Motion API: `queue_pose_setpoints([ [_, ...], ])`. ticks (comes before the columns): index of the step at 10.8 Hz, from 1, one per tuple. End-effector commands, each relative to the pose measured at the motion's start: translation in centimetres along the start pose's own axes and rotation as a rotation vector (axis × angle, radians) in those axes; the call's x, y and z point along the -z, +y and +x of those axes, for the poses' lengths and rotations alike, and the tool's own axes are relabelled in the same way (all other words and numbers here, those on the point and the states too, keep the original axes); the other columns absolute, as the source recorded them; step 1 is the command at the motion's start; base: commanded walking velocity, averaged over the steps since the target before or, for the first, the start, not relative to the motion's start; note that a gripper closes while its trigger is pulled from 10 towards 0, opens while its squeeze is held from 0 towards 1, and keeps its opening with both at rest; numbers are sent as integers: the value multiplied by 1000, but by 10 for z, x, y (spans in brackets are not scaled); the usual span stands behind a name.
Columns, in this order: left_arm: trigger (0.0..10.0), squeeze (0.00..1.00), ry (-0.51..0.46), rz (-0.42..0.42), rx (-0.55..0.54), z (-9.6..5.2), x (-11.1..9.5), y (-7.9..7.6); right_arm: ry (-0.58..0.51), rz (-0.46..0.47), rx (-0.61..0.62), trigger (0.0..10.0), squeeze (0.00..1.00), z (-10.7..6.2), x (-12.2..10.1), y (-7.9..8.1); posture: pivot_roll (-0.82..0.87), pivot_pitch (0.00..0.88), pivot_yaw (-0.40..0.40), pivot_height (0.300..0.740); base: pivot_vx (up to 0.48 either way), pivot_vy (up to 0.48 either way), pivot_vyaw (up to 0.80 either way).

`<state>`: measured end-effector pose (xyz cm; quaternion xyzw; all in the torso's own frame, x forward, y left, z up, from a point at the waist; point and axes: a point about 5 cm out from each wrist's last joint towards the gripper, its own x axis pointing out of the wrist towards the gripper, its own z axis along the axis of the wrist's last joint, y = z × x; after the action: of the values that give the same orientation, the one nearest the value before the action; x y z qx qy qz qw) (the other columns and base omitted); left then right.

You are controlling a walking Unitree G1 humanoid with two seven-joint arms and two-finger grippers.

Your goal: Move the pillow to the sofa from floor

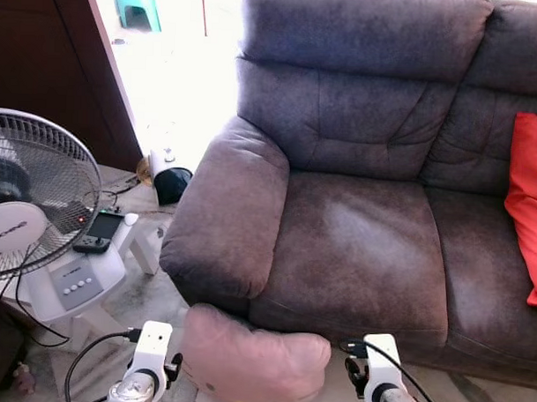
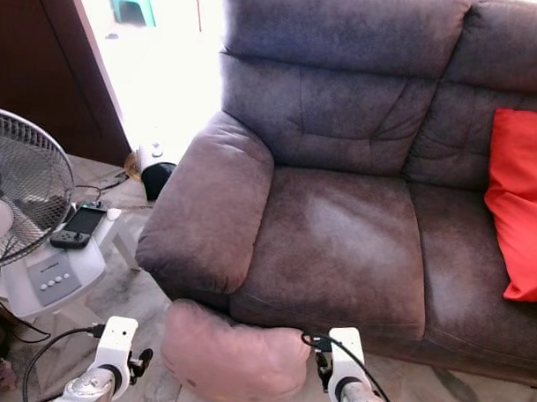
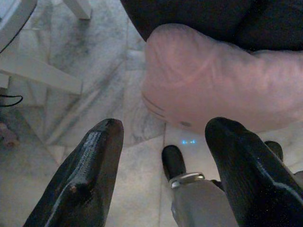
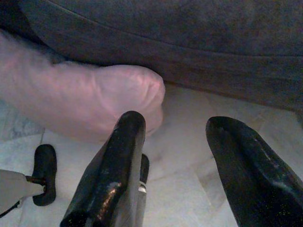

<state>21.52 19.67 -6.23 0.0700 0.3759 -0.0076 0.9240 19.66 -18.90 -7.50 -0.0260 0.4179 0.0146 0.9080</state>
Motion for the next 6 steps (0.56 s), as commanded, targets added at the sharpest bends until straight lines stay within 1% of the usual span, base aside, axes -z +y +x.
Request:
queue_pose_setpoints([
  [1,10000,0,13,-2,-6,-1,5,1,-6,3,1,10000,0,-1,0,-2,101,84,-37,740,0,0,0],
  [4,10000,0,-9,-15,-25,-1,2,4,-11,4,-5,10000,0,-1,0,-2,99,85,-40,740,0,0,0],
  [6,10000,0,-59,-46,-14,1,-8,1,-7,0,-8,10000,0,-1,1,-2,100,85,-41,740,0,0,0],
])
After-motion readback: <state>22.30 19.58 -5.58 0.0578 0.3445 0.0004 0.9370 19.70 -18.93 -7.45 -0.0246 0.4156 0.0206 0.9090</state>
